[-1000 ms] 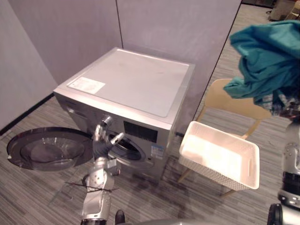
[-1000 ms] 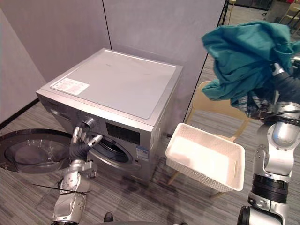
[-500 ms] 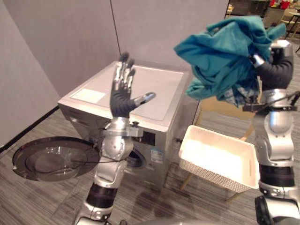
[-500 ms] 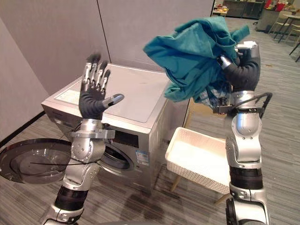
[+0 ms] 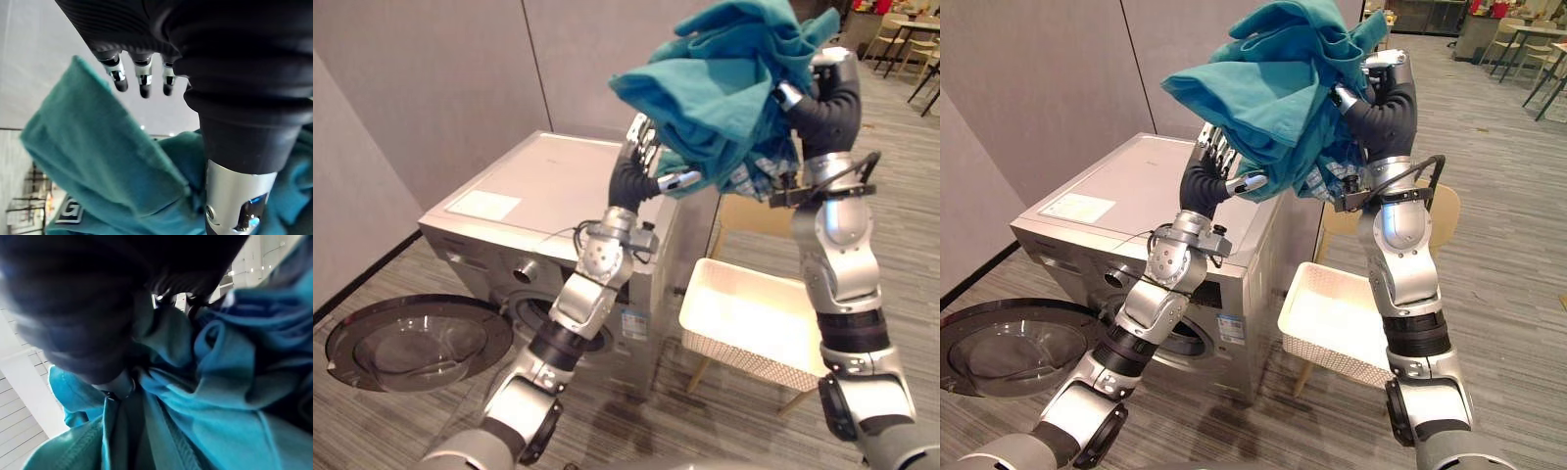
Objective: Pick up the laundry basket with both hands and put the clothes into the washing machine.
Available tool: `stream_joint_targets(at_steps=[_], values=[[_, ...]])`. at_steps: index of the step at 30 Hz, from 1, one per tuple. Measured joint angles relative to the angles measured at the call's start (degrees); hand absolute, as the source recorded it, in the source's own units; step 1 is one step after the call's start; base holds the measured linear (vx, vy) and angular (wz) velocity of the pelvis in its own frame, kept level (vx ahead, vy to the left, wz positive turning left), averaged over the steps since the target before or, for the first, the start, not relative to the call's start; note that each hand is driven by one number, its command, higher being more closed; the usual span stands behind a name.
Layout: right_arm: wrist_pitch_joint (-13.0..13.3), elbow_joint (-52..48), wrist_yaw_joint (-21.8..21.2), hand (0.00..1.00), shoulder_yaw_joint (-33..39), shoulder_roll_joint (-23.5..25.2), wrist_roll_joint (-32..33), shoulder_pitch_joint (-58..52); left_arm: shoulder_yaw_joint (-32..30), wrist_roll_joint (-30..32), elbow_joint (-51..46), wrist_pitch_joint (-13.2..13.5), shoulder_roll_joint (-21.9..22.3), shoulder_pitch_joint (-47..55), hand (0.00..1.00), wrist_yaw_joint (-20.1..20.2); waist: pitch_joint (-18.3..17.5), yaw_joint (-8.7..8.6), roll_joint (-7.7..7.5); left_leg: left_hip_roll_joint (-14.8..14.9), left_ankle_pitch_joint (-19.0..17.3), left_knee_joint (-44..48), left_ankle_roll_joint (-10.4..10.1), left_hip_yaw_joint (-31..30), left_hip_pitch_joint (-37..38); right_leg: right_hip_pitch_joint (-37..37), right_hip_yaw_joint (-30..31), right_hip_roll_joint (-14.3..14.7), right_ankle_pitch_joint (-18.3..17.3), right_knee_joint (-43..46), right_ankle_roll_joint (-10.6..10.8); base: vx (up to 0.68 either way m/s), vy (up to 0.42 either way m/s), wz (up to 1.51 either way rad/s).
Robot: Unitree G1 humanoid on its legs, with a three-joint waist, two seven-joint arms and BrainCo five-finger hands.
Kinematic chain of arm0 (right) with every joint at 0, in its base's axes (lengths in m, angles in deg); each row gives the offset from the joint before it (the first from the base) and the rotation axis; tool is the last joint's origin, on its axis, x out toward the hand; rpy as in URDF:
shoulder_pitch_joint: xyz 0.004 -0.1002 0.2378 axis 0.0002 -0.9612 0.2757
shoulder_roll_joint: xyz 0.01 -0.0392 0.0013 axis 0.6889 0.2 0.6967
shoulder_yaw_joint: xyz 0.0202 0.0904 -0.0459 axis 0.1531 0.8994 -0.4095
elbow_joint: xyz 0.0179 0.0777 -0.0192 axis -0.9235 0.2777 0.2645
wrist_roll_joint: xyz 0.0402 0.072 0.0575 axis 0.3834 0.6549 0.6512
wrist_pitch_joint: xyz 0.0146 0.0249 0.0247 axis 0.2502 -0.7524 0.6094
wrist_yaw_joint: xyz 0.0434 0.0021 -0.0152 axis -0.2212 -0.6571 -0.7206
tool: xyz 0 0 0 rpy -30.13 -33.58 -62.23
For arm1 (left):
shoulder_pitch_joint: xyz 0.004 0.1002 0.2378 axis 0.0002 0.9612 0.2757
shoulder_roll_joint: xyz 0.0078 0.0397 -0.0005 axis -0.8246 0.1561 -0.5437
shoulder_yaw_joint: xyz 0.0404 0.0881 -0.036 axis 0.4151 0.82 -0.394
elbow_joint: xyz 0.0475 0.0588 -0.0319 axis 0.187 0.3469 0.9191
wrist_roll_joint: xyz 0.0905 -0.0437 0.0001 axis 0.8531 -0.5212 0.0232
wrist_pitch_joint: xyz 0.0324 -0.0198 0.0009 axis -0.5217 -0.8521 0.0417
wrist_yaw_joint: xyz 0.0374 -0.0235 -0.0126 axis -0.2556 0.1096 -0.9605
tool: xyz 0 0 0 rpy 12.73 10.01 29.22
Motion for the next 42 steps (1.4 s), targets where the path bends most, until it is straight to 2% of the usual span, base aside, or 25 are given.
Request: stream_joint_targets(at_steps=[4,10,13,19,25,34,38,41,42], values=[[0.0,0.2,0.1,1.0,-1.5,0.7,0.0,1.4,0.7,0.1,3.1,-0.5,0.6,-3.3,0.0,-0.3,0.0,-0.6,-0.02,0.0,0.0,-0.2,0.0,0.4,0.0,-0.3,0.4,0.0,0.0,0.1,0.0,-0.01,0.001,-0.03],[0.0,0.4,0.1,1.0,-1.9,1.9,0.1,2.2,2.3,0.4,8.5,-1.0,2.6,-8.8,0.0,-1.4,0.2,-0.6,-0.39,0.2,0.0,-0.3,0.0,0.8,0.3,-0.5,1.1,0.2,-0.1,0.1,-0.3,-0.01,0.001,-0.04],[0.0,0.5,0.2,1.0,-2.0,1.9,0.2,3.4,2.6,1.6,11.3,-1.3,3.4,-9.9,0.0,-1.9,0.4,-0.76,-0.94,0.7,-0.1,-0.3,-0.1,0.8,0.3,-0.5,1.1,0.7,-0.1,0.1,-0.4,0.0,0.0,0.0],[0.0,0.5,0.2,1.0,-2.3,2.1,0.7,4.5,4.4,1.9,14.2,-2.1,3.8,-13.6,0.0,-2.8,0.6,-0.7,-3.11,1.0,-0.2,-0.1,-0.2,0.9,0.2,-0.7,1.1,1.0,0.1,0.1,-0.2,0.0,0.0,0.0],[0.0,0.5,0.1,1.0,-2.3,2.1,1.3,5.1,4.4,1.9,14.1,-2.1,4.0,-14.6,0.0,-3.8,0.6,-0.74,-3.41,1.0,-0.2,0.0,-0.2,1.0,0.1,-0.9,1.2,1.0,0.1,0.1,-0.2,0.0,0.0,-0.01],[0.3,0.5,0.0,1.0,-2.3,2.2,2.4,5.1,4.0,1.6,7.1,-1.9,4.0,-16.4,0.0,-5.2,0.6,-1.59,-3.26,0.8,-0.1,0.0,-0.1,1.5,0.2,-1.4,1.8,0.9,0.1,0.2,-0.1,-0.01,0.003,-0.02],[0.5,0.5,-0.1,1.0,-2.2,2.1,3.0,5.1,1.7,1.1,2.5,-1.5,4.0,-17.9,0.0,-6.3,0.6,-2.3,-2.91,0.8,-0.1,0.0,-0.1,1.6,0.2,-1.5,2.0,0.9,0.1,0.2,-0.1,0.0,0.0,0.0],[0.4,0.5,-0.2,1.0,-2.2,2.1,3.0,4.8,-0.9,1.1,-2.6,0.4,4.0,-18.8,0.0,-7.0,0.7,-2.37,-2.01,0.8,-0.1,0.0,-0.1,1.7,0.2,-1.5,2.0,0.9,0.1,0.2,-0.1,0.0,0.0,0.0],[0.3,0.5,-0.3,1.0,-2.2,2.1,3.0,4.6,-0.9,1.1,-3.7,0.6,4.0,-19.1,1.0,-7.3,0.7,-2.32,-1.73,0.8,-0.1,0.0,-0.1,1.7,0.2,-1.5,2.0,0.9,0.1,0.2,-0.1,0.0,0.0,0.0]])
